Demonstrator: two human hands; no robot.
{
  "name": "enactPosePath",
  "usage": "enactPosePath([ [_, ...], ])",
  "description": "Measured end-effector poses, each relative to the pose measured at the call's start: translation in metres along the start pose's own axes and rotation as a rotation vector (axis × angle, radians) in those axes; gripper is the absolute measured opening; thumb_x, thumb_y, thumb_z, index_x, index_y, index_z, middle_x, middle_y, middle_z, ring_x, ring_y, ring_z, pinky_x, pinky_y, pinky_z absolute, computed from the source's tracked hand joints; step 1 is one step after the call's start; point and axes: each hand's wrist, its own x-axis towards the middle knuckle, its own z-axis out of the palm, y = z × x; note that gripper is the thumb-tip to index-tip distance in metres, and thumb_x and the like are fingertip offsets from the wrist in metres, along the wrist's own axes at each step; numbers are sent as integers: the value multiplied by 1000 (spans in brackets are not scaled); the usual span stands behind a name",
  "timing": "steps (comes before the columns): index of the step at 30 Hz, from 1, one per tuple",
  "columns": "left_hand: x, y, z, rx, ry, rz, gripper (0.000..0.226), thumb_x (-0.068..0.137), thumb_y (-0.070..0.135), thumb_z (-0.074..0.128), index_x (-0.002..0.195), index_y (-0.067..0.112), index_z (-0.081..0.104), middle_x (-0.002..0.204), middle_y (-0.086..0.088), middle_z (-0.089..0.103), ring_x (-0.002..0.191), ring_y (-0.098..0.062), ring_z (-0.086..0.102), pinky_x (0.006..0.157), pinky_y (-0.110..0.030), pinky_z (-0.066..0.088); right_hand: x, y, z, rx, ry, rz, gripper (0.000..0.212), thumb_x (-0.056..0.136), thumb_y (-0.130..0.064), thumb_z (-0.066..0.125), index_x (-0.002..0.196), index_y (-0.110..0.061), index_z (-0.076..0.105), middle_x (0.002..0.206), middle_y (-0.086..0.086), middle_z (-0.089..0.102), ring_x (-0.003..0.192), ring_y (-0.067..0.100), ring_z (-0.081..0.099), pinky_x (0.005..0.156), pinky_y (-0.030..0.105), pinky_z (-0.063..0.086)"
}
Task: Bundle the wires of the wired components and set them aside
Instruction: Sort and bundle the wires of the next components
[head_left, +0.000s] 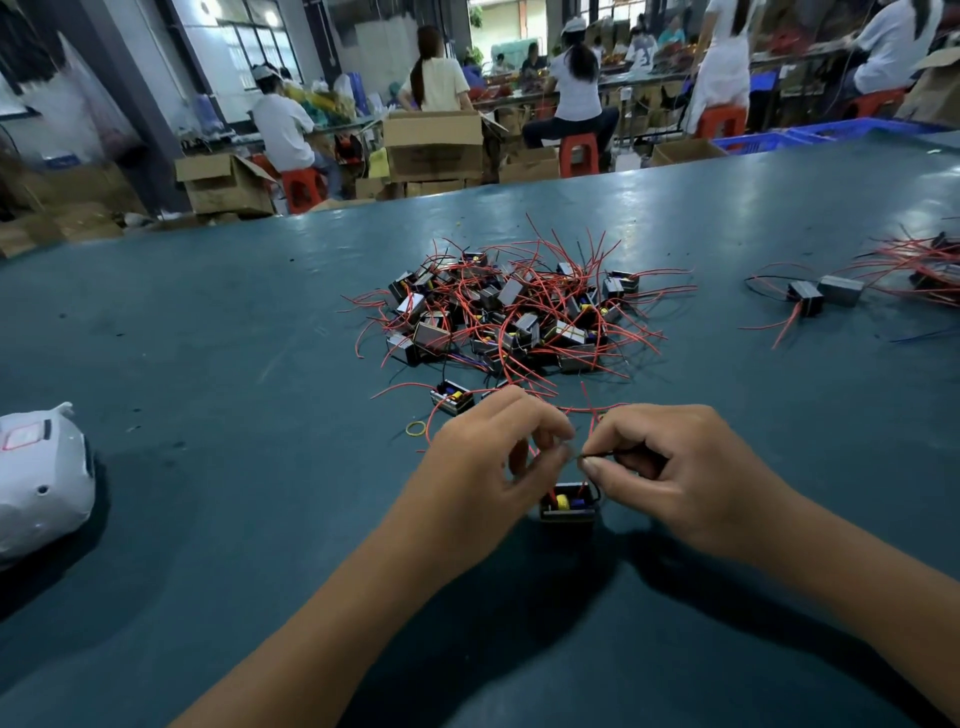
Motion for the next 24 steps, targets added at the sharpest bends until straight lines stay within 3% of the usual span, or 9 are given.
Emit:
enactPosePath([
  [2, 0, -7, -3, 24, 4, 101, 7, 91, 15, 71, 98, 16, 72, 95, 7, 59, 76, -3, 54, 68, -16, 44, 0, 2, -1, 30, 1, 21, 10, 83, -18, 67, 75, -24, 65, 63, -10, 55, 52, 3, 43, 53, 10, 32],
  [7, -2, -12, -4, 60, 3, 143, 13, 92, 26, 71, 101, 19, 77, 98, 4, 63, 87, -10, 60, 69, -38, 53, -1, 2, -1, 46, -13, 29, 7, 84, -22, 67, 77, -24, 66, 60, -11, 52, 50, 3, 40, 52, 10, 30],
  [13, 0, -9, -6, 196, 33, 257, 14, 93, 28, 70, 94, 17, 79, 92, 2, 68, 83, -17, 62, 63, -38, 51, -1, 1, 0, 37, -32, 23, 7, 85, -23, 67, 78, -23, 67, 61, -10, 53, 52, 5, 43, 53, 12, 31],
  [24, 2, -8, -12, 196, -17, 298, 17, 95, 26, 66, 94, 15, 78, 90, 3, 69, 78, -23, 59, 61, -40, 50, -1, -4, -1, 24, -51, 10, 7, 85, -22, 67, 79, -20, 68, 62, -2, 56, 55, 4, 44, 55, 9, 30],
])
